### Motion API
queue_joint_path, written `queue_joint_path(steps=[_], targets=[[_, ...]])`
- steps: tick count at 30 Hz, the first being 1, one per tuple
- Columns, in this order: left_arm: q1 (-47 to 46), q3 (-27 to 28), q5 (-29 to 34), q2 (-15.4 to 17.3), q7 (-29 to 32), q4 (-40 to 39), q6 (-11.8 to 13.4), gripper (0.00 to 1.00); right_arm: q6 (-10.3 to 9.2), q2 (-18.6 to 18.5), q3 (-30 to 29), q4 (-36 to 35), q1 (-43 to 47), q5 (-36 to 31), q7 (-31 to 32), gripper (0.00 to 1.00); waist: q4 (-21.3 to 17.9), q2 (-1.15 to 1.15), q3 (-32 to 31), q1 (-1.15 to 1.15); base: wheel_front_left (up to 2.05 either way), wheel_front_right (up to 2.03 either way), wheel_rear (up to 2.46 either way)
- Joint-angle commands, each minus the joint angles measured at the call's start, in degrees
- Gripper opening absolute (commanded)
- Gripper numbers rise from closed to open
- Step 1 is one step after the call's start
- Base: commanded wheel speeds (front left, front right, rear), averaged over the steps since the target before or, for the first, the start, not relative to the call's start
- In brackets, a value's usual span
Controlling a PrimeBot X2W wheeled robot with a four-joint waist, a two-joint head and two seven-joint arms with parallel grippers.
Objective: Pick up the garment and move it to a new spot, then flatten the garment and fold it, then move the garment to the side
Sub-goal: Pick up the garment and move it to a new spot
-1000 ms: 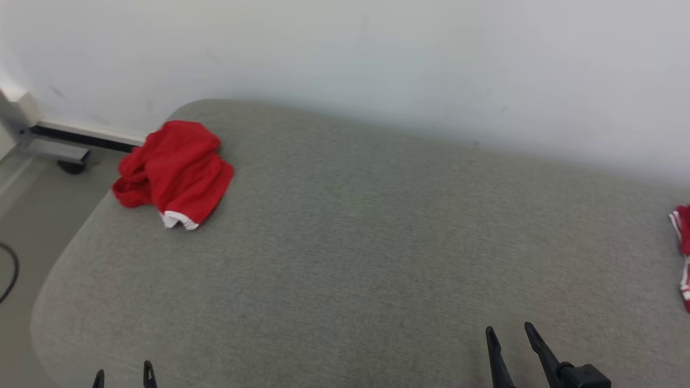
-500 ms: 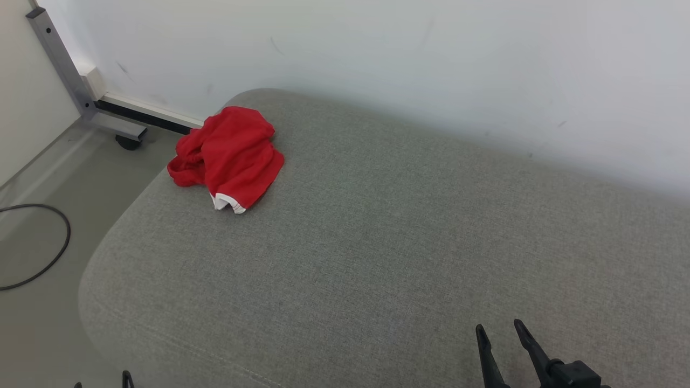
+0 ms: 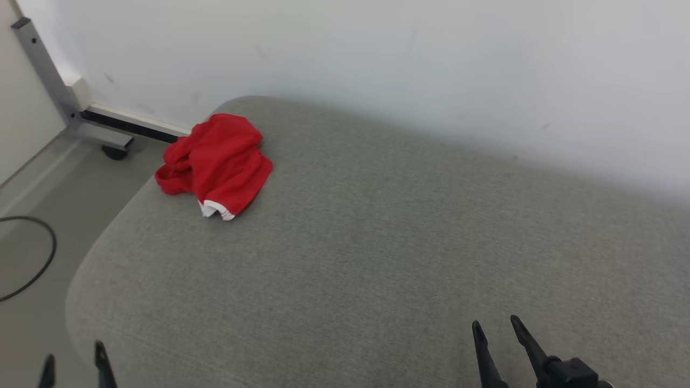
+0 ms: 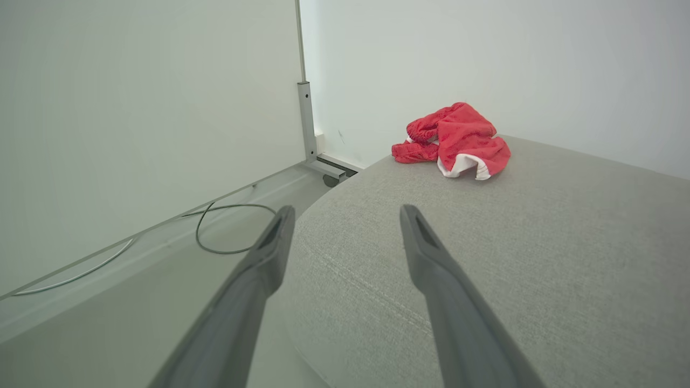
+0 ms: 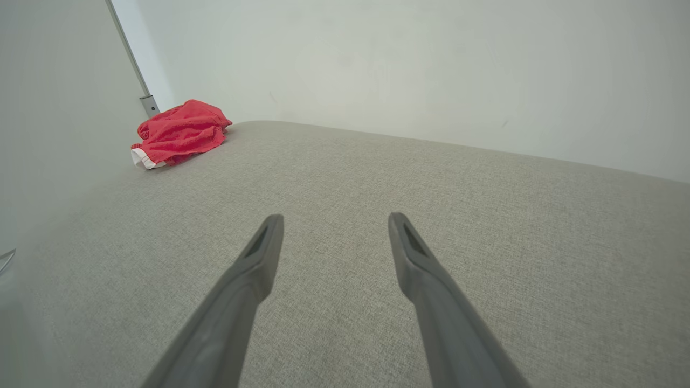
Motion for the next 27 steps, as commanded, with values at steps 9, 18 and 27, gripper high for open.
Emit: queue_joint_path(steps=[9, 18, 27], targets=[[-15.9, 4.4, -2.7, 5.9, -0.2, 5.9, -3.7, 1.0, -0.17, 0.0, -0.3, -1.9, -4.3, -2.3, 0.0, 1.0, -13.5, 0.0, 7.4, 0.0, 0.0, 0.0, 0.0], [-35.2, 5.1, -6.9, 16.9, 2.4, 18.0, -4.9, 1.0, -0.16, 0.0, -1.2, -3.9, -9.0, -3.0, 0.0, 1.0, -23.4, 0.0, 15.6, 0.0, 0.0, 0.0, 0.0], [-47.6, 5.5, -11.9, 26.2, 10.5, 29.4, -5.2, 1.0, -0.17, 0.1, -1.2, -5.3, -12.2, -3.4, 0.0, 1.0, -27.8, 0.0, 21.6, 0.0, 0.0, 0.0, 0.0]])
